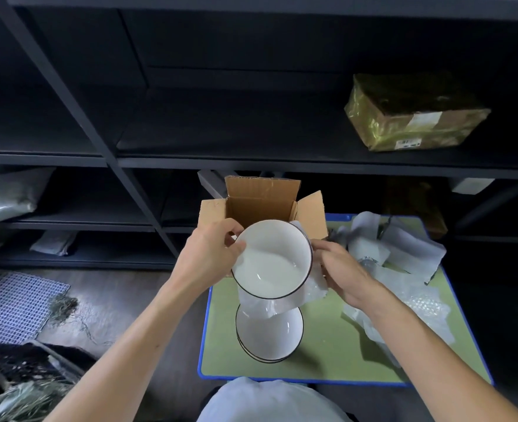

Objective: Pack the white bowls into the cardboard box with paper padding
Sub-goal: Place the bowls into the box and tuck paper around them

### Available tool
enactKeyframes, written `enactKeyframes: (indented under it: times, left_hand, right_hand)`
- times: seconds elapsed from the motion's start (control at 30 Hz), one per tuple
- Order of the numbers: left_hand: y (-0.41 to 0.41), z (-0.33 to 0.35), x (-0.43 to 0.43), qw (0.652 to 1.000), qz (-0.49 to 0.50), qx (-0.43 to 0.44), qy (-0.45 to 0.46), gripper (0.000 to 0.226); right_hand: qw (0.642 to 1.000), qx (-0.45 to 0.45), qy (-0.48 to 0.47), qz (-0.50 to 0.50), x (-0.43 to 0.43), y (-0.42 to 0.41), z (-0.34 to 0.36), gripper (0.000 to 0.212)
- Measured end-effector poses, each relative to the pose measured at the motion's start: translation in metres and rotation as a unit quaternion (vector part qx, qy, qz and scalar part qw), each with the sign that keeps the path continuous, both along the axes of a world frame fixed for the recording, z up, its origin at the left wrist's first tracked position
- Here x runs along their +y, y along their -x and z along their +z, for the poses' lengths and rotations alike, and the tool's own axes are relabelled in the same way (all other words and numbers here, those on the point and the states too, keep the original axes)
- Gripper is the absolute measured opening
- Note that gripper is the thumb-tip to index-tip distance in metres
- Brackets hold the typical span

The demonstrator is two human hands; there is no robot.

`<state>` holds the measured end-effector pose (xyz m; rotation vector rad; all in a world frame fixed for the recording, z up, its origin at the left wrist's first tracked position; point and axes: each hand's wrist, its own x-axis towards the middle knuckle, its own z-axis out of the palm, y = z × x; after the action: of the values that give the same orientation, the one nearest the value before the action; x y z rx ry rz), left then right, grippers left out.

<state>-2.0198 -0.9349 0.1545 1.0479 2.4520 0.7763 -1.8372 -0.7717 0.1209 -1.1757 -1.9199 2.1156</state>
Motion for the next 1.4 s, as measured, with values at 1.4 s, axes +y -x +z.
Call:
enactKeyframes:
  times: [1.4]
  left_hand:
    - [0.079, -0.061, 0.081, 0.985, 0.045, -0.164, 0.022, 0.031]
  right_hand:
    - [0.953, -0.224, -0.195, 0.053, 0.044, 0.107, -0.022, 0.020]
